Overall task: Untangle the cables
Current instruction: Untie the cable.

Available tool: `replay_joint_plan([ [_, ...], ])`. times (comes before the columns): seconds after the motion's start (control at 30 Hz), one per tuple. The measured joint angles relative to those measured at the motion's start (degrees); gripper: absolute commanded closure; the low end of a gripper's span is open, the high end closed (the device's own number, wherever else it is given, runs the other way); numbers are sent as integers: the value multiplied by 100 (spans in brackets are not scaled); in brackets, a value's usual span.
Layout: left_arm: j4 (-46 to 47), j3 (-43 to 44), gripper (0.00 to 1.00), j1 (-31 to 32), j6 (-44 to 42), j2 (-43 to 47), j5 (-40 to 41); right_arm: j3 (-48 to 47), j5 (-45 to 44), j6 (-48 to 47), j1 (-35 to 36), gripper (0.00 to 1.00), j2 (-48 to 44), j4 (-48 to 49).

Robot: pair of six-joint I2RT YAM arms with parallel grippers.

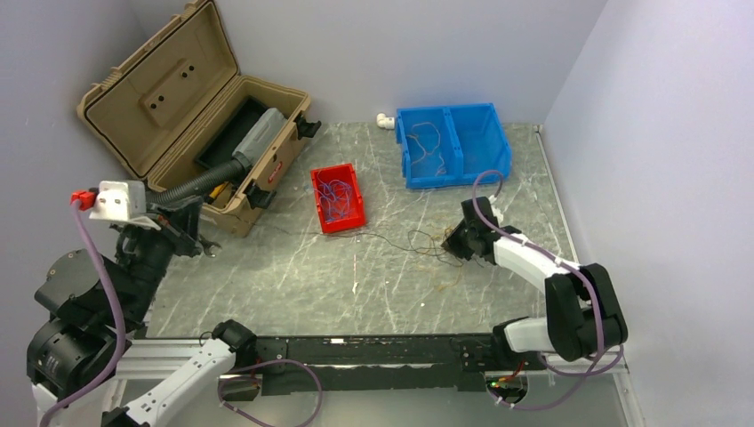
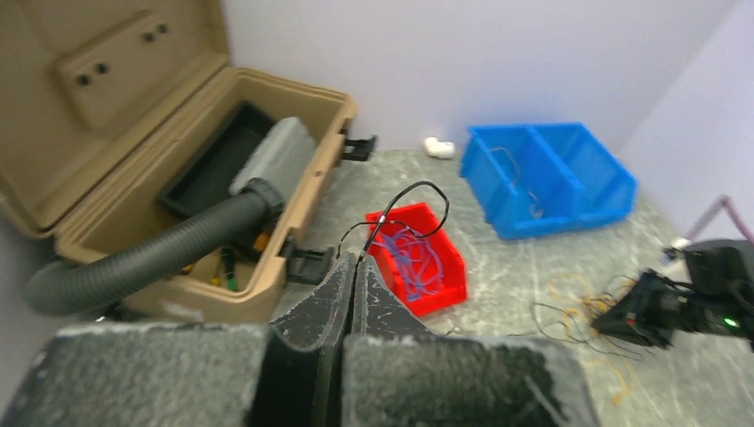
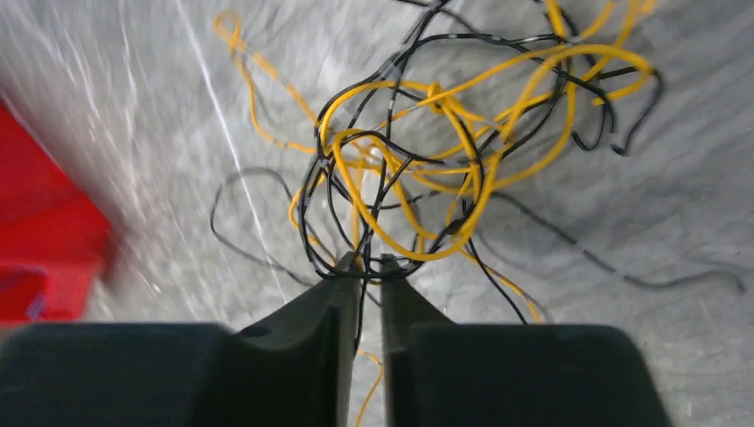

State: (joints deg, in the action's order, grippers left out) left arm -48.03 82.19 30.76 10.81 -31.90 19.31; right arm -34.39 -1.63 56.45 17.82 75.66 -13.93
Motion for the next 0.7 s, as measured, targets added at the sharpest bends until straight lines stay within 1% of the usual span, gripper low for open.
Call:
replay_joint_plan([
  [0.13, -111, 55, 100, 0, -15, 0, 638, -234, -13, -170, -420, 92, 188, -61],
  [0.23, -83, -94, 100, 0, -79, -9, 566, -393, -44, -391, -476, 93, 33, -162],
  [0.3, 24, -321, 100, -4, -114, -26, 227, -444, -44, -514, -476, 96, -186, -216],
  [0.4, 317, -820, 100, -9, -103, -188, -778, -509, -61, -702, -468, 96, -640, -389],
  [0.53, 750, -1429, 100, -9, -35, -743, -2033, -603, -85, -901, -466, 98, -1147, -564],
  [0.63, 1016, -1873, 100, -9, 50, -1139, -2785, -688, -90, -1023, -459, 98, -1403, -717],
  [0.7, 1108, -2087, 100, -2, 90, -1266, -3112, -732, -92, -1095, -452, 98, -1515, -772],
])
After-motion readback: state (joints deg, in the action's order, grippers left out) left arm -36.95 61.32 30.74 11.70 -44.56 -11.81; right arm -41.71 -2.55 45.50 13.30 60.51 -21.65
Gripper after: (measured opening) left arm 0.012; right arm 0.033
